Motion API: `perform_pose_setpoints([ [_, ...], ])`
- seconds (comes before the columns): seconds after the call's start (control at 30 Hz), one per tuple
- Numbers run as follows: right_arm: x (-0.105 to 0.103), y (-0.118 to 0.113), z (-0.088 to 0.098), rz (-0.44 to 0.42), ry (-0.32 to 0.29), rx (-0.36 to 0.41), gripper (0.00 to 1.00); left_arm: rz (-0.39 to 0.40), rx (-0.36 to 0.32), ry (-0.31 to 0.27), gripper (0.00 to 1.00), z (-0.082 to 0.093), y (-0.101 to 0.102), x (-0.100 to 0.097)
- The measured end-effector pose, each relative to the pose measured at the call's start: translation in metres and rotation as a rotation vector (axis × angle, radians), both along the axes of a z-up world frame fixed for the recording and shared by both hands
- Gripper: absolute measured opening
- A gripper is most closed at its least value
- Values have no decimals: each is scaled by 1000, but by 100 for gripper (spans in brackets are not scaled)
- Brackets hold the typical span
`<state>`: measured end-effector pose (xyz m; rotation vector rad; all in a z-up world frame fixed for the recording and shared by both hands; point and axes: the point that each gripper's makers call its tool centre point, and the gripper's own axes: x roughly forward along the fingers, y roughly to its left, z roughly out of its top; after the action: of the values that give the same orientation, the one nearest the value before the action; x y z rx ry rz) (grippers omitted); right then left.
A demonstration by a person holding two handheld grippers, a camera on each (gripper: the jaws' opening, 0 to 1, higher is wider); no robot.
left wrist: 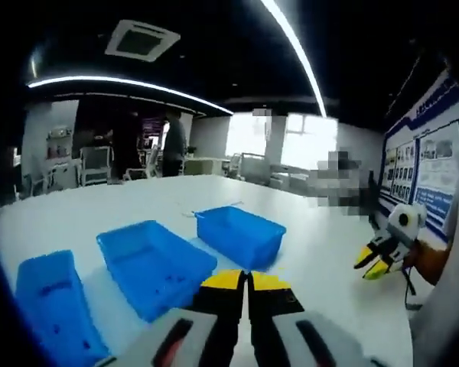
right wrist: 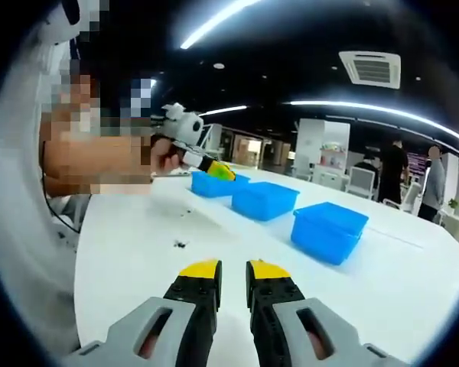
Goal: Pick up the resistors one by one and place each resistor into its matching bin, sorting the parts by color and model until every resistor is separated into the correct bin for its type
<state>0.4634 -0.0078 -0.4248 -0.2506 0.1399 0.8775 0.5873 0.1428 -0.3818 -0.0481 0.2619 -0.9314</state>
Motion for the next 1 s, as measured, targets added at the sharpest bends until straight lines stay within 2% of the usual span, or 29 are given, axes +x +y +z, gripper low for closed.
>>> perform_pose_setpoints([
  [0.07, 0, 1, 0, 5, 0, -3, 16, 23, -47, -42, 5, 11, -2, 6],
  [0.13, 0, 2, -1, 9, 2, -5, 16, 62, -65, -77, 5, 20, -3, 15],
  [0.23, 0, 3, -1, 10, 2, -6, 16, 138, -104, -107, 5, 29, 0, 31],
  [0.33, 1, 3, 0, 9, 1, -3, 16, 231, -124, -103, 5, 31, 9, 48],
  [0.47, 1, 2, -1, 6, 4, -3, 16, 326, -171, -77, 5, 32, 16, 60],
  [1.0, 2, -2, -4, -6, 12, 1, 16, 347, -148, -61, 6, 24, 11, 68],
])
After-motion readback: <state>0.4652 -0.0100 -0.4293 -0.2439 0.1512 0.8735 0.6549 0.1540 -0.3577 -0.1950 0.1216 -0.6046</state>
